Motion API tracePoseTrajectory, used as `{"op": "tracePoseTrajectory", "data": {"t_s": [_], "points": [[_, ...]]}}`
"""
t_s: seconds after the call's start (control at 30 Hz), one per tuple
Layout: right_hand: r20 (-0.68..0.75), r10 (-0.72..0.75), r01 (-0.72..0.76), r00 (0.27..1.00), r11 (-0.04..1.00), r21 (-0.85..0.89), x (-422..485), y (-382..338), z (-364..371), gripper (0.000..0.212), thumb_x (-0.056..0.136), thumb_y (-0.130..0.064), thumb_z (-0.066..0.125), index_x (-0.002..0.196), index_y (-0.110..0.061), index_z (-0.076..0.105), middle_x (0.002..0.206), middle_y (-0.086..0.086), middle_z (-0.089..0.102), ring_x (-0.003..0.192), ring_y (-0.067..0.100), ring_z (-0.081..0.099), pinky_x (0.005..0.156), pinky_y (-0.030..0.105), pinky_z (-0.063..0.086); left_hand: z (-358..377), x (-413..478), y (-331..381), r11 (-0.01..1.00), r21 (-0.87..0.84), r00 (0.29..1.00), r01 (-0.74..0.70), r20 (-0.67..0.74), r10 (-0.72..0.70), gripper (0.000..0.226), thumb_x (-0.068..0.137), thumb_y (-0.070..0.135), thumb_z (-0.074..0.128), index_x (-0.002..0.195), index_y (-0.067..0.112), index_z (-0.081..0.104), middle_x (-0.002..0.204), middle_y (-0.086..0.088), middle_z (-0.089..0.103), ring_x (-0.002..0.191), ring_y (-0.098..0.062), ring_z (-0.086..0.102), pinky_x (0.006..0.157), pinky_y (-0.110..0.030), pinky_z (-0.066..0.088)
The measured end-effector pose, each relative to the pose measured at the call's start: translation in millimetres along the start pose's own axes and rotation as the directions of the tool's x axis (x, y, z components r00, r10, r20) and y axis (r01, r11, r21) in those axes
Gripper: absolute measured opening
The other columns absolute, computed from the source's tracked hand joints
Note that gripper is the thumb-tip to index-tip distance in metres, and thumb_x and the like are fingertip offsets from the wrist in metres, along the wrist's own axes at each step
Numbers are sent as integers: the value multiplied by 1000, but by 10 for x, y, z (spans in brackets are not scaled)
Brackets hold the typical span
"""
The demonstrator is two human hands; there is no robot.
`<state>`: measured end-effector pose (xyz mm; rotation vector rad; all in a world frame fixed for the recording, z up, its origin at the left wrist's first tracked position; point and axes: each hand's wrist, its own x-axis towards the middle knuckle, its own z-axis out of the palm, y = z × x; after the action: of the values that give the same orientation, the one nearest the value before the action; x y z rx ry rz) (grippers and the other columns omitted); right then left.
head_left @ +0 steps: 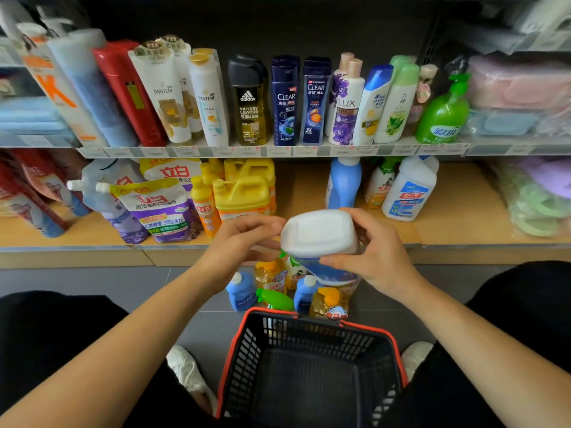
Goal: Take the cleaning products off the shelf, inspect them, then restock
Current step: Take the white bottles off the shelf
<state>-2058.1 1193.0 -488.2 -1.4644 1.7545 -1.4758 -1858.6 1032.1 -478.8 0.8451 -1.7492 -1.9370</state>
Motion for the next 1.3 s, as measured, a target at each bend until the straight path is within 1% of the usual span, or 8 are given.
{"op": "tracePoseTrajectory", "data": {"t_s": [0.2, 0.37, 0.57, 0.7, 0.83, 1.0, 1.13, 1.3], "points": [[19, 52, -53, 998, 995, 88, -20, 20, 7, 65, 63, -40, 90, 122, -29, 64, 120, -4, 70, 115, 18, 66, 93, 47, 57, 192, -114, -78, 894, 316, 943, -316, 0, 334, 39, 86, 30, 72, 124, 21, 70, 110, 1, 71, 97, -17, 67, 78, -28, 60], [-22, -13, 12, 1000, 999, -43, -85, -43, 230, 62, 65, -39, 92, 114, -52, 58, 113, -23, 65, 107, 2, 63, 85, 14, 51, 372, -91, -109, 920, 337, 968, -201, -74, 238, 62, 69, 60, 78, 118, 24, 68, 108, 8, 71, 96, -6, 65, 75, -18, 53], [-63, 0, -3, 998, 999, -54, -163, 10, 397, 64, 65, -26, 95, 116, -43, 59, 111, -20, 66, 104, 0, 62, 82, 12, 48, 472, -47, -218, 922, 372, 960, -108, -203, 194, 62, 59, 74, 71, 96, 24, 67, 88, 7, 69, 76, -4, 62, 63, -23, 51], [-12, 67, -68, 998, 997, -33, -190, 65, 403, 65, 64, -30, 95, 122, -32, 63, 113, -15, 69, 107, 5, 63, 85, 24, 54, 384, -5, -284, 933, 343, 963, -105, -198, 181, 48, 75, 67, 65, 84, 20, 70, 82, 1, 68, 77, -15, 58, 70, -42, 47], [-8, 96, -96, 995, 995, 10, -160, 86, 365, 64, 64, -28, 95, 121, -30, 65, 112, -15, 71, 108, 7, 65, 87, 28, 57, 331, 26, -325, 948, 287, 967, -139, -168, 193, 19, 98, 35, 62, 93, 24, 76, 88, 5, 73, 80, -7, 60, 71, -33, 46], [-27, 108, -106, 994, 992, 74, -92, 98, 281, 61, 63, -24, 95, 117, -31, 66, 111, -11, 73, 107, 9, 68, 88, 32, 58, 314, 20, -329, 932, 281, 965, -230, -60, 256, 31, 105, 12, 52, 131, 19, 67, 130, 1, 67, 120, -13, 61, 99, -36, 52], [-66, 129, -116, 990, 979, 168, -48, 104, 216, 58, 59, -35, 92, 112, -34, 69, 109, -5, 75, 105, 15, 70, 88, 41, 59, 317, -27, -326, 809, 430, 914, -401, 131, 383, 33, 103, 19, 54, 133, 28, 64, 153, 1, 46, 144, -3, 38, 111, -15, 33], [-65, 144, -125, 987, 965, 230, -8, 110, 122, 58, 60, -33, 92, 113, -32, 69, 112, -3, 75, 106, 17, 71, 89, 45, 59, 322, -51, -313, 813, 324, 875, -483, 157, 458, 34, 98, 11, 60, 130, 18, 67, 158, 3, 42, 146, -9, 38, 113, -34, 43]]}}
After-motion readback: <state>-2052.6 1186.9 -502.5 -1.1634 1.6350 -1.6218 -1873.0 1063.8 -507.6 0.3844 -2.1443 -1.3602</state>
